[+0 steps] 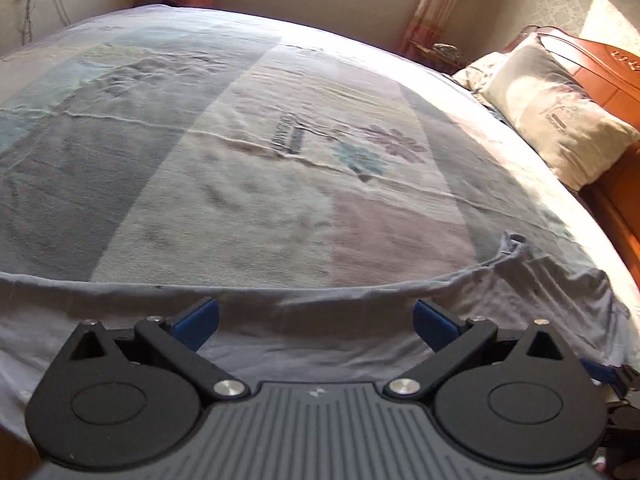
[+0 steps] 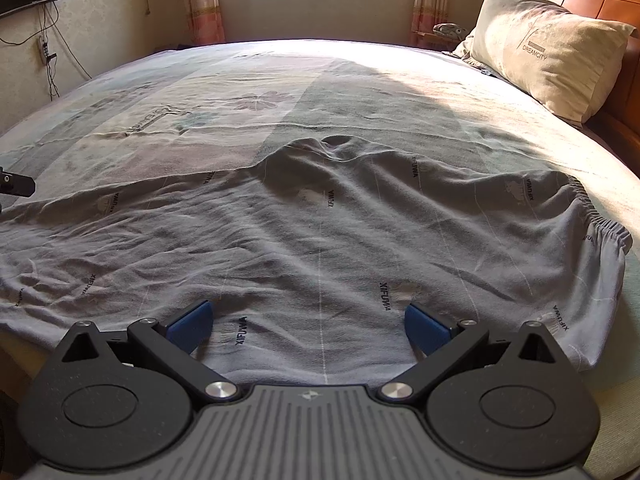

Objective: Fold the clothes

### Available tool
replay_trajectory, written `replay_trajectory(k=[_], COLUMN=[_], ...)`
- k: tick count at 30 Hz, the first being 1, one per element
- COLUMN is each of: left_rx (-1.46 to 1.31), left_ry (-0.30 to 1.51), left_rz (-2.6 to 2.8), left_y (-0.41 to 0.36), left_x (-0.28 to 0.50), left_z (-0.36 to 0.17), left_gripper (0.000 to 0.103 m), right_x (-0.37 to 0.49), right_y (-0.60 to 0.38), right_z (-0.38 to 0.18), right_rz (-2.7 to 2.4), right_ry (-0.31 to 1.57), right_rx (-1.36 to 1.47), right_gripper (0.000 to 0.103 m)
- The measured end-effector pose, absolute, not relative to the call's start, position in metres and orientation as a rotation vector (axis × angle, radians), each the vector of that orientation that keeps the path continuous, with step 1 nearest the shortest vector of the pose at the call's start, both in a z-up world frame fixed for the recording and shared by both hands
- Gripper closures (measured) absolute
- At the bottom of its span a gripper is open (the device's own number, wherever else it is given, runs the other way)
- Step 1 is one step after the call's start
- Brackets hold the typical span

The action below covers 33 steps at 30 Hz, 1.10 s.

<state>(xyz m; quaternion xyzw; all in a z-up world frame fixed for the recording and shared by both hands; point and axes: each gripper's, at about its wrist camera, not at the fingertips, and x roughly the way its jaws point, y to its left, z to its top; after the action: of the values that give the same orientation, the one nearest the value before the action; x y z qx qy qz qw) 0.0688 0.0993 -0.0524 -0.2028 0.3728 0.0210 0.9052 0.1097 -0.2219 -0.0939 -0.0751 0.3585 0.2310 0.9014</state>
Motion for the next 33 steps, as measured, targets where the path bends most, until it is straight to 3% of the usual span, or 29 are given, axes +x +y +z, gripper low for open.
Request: replay_trajectory(k=[5, 26, 33], left_rx=[-0.587, -0.623, -0.481], left_ry=[0.821, 0.786, 0.791], left_rz=[-0.215, -0.224, -0.17], left_y=[0.055, 0.031, 0.02], left_x=[0.113, 0.178, 0.13], left_z=[-0.073, -0.081, -0.06], left_gripper=[0.001, 0.001, 0.001], right_x=[0.105, 0.089, 0.092], right_y=[-0.218, -0.221, -0.23], right_z=[-0.093, -0.084, -0.081], right_rz=[0.507, 0.627, 0.618], right_ry=[0.741, 0.72, 0.695], right_rx=[-0.182, -0.212, -0.148], right_gripper=[0.0, 0.0, 0.0])
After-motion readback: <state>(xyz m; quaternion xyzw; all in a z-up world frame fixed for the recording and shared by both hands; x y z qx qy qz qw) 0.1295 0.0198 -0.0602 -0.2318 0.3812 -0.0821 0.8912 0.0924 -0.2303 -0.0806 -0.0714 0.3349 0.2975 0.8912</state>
